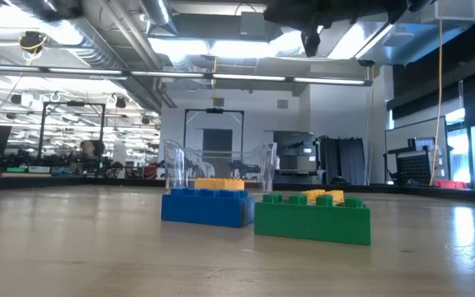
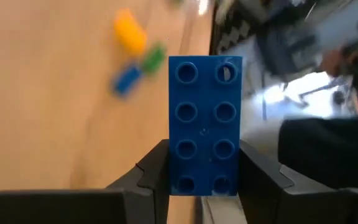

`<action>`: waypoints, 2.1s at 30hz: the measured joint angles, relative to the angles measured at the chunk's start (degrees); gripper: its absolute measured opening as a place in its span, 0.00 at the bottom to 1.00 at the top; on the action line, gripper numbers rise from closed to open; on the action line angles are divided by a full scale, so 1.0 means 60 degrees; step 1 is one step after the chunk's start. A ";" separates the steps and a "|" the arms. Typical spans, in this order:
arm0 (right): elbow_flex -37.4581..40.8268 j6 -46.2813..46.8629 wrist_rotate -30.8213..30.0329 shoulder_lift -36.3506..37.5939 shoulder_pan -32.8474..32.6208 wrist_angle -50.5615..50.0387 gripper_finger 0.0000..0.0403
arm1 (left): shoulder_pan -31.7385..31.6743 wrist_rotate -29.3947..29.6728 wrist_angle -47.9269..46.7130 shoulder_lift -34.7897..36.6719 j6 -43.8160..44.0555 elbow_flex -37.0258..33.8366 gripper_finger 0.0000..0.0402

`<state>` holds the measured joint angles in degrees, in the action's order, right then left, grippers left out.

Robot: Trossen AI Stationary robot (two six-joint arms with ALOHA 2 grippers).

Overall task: Sort & place blocks by color
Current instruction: Put the top blue game piece into the bottom left transparent bin, then put the yellow game piece into the top transparent bin

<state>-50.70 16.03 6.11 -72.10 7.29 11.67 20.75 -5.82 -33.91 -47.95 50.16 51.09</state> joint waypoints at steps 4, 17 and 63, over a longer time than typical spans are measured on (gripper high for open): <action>0.0000 -0.0003 0.0000 0.0000 0.0000 -0.0233 0.00 | 0.2206 0.1041 -0.0917 -0.0356 0.2369 -0.0004 0.32; 0.0000 0.0000 0.0012 0.0004 0.0324 -0.0547 0.00 | 0.6198 0.1989 -0.2948 -0.3119 0.7813 -0.0015 0.32; 0.0000 0.0048 0.0255 0.0004 0.0583 -0.0570 0.00 | 0.5999 0.2056 -0.3873 -0.4565 0.8171 0.0033 0.71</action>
<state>-50.70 16.32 7.64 -72.07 10.79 8.25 56.74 6.51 -57.15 -75.34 99.19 51.29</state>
